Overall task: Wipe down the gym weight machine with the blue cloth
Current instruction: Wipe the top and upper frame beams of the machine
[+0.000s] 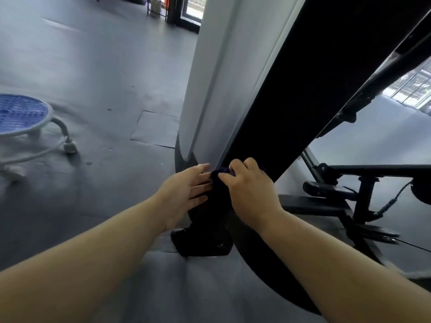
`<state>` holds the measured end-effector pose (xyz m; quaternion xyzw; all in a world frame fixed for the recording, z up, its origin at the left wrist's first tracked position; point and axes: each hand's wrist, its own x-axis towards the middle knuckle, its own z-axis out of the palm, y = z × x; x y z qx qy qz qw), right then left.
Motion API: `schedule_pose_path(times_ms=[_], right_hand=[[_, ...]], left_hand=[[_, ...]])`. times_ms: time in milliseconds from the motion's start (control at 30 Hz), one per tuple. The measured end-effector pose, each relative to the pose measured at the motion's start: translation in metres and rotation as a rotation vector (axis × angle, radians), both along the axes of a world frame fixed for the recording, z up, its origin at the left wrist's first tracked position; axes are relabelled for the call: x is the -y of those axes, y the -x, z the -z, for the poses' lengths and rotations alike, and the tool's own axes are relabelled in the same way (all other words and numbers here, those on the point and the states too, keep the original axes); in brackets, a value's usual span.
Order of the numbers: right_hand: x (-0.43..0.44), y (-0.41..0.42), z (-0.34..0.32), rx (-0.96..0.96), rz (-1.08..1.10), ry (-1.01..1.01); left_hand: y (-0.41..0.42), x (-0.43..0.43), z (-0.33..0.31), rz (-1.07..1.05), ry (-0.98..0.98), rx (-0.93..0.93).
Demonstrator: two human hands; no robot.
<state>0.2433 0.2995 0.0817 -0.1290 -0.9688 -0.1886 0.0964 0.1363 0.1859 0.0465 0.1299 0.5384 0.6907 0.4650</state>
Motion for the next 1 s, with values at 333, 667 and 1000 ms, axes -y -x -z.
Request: schedule_pose_path(times_ms=[333, 667, 1000], right_hand=[[-0.003, 0.016, 0.074, 0.236, -0.058, -0.025], [0.0, 0.053, 0.188, 0.642, -0.045, -0.12], [-0.001, 0.061, 0.155, 0.5, -0.125, -0.174]], left_hand=[[0.011, 0.002, 0.078, -0.011, 0.378, -0.061], [0.001, 0.009, 0.245, 0.245, 0.821, -0.554], [0.001, 0.074, 0.291, 0.471, 1.112, -0.708]])
